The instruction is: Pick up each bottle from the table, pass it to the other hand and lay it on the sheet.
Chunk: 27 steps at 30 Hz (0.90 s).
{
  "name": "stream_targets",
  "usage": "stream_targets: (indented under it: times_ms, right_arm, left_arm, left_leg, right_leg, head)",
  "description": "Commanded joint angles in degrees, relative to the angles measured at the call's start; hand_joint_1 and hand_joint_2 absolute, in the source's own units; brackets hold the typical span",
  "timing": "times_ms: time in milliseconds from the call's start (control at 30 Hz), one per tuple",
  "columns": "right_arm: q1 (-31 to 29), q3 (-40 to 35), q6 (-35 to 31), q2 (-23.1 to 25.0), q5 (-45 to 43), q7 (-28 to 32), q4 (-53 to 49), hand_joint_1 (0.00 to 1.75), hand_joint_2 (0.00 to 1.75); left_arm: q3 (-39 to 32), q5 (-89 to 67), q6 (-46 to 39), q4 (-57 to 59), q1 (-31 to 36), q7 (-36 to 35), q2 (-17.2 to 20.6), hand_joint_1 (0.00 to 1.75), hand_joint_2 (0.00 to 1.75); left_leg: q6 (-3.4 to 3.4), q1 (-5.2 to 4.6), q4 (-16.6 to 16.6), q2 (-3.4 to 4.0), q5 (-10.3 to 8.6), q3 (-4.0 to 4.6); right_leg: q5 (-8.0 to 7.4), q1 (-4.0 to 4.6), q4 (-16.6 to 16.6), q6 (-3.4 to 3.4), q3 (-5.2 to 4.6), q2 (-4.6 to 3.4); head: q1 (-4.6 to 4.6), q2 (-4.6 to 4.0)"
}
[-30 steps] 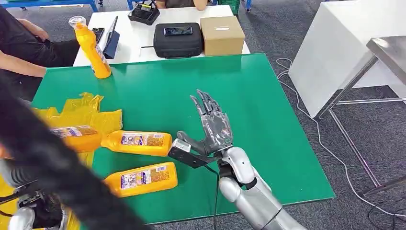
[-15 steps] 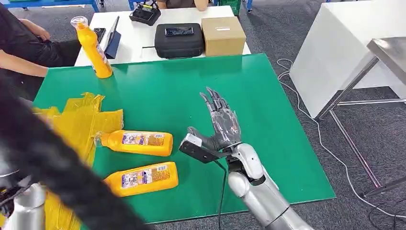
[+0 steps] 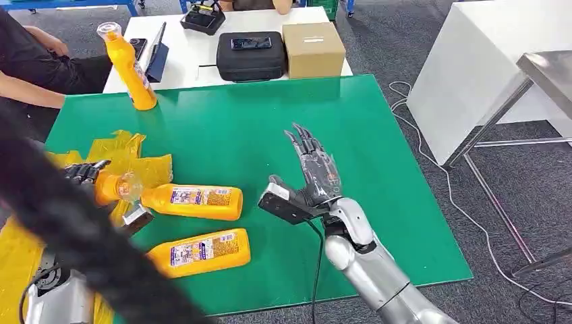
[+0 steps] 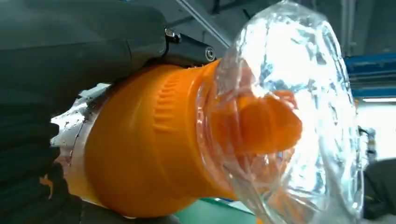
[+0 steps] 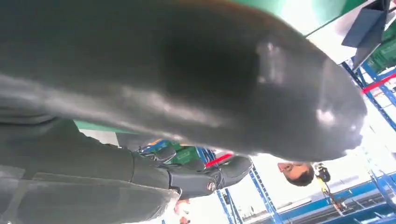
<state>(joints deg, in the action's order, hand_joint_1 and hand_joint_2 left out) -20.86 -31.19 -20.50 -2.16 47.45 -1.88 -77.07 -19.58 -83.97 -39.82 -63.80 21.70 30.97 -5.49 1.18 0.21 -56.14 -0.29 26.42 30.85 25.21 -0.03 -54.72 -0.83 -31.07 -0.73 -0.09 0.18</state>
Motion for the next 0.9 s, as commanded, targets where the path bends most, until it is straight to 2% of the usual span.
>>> stream_targets:
  times_ms: [33, 400, 500, 767, 800, 833, 900]
  right_arm:
    - [-2.1, -1.8, -0.4, -1.7, -0.3, 0.0, 3.5, 0.00, 0.00]
    - [-2.1, -1.8, -0.4, -1.7, -0.3, 0.0, 3.5, 0.00, 0.00]
    - [-1.9, -2.6, -0.3, -2.2, -0.8, -0.6, 3.6, 0.00, 0.00]
    - [-0.7, -4.1, -1.2, -5.1, -3.2, 0.2, 3.2, 0.00, 0.00]
    - [-0.9, -5.0, -1.2, -4.8, -3.5, -0.6, 3.1, 0.00, 0.00]
    - [-1.3, -5.0, -1.1, -4.8, -3.5, -0.6, 3.7, 0.00, 0.00]
    - [-1.2, -5.2, -0.7, -4.6, -4.8, -0.2, 3.4, 0.00, 0.00]
  left_arm:
    - [1.9, -0.3, -0.2, 6.2, 2.6, -0.5, 0.3, 1.75, 1.75]
    - [1.9, -0.3, -0.2, 6.2, 2.6, -0.5, 0.3, 1.75, 1.75]
    - [7.4, -0.2, -0.2, 9.0, 2.8, -4.7, 2.1, 1.75, 1.75]
    - [14.2, -1.4, -0.2, 16.6, 3.6, -11.1, 5.4, 1.75, 1.75]
    - [17.5, 0.7, 1.1, 20.5, 7.2, -13.6, 6.9, 1.75, 1.75]
    - [17.2, 0.6, -0.2, 20.4, 5.0, -13.5, 6.9, 1.75, 1.75]
    - [17.4, 1.3, -0.2, 23.5, 5.4, -13.2, 7.4, 1.75, 1.75]
  left_leg:
    - [-0.06, 0.01, 0.0, -0.07, -0.02, -0.07]
    - [-0.06, 0.00, 0.0, -0.06, 0.01, -0.09]
    - [-0.07, 0.01, 0.0, -0.11, -0.01, -0.10]
    - [-0.05, -0.02, 0.1, -0.12, -0.05, -0.12]
    - [-0.07, 0.00, 0.1, -0.11, -0.03, -0.15]
    - [-0.08, 0.00, 0.1, -0.07, -0.01, -0.16]
    - [-0.09, 0.00, 0.1, -0.02, -0.01, -0.14]
  right_leg:
    - [0.00, 0.01, 0.0, -0.01, 0.10, 0.15]
    - [0.04, 0.00, 0.0, -0.02, 0.13, 0.15]
    - [0.04, 0.01, 0.0, -0.02, 0.16, 0.22]
    - [0.02, -0.02, 0.1, -0.02, 0.16, 0.19]
    - [0.02, 0.00, 0.1, -0.02, 0.21, 0.21]
    - [0.03, 0.00, 0.1, -0.02, 0.21, 0.18]
    - [0.02, 0.00, 0.0, 0.00, 0.16, 0.11]
  head:
    - [0.00, 0.02]
    - [0.00, 0.02]
    - [0.00, 0.00]
    - [0.00, 0.00]
    - [0.00, 0.00]
    - [0.00, 0.00]
    - [-0.02, 0.00]
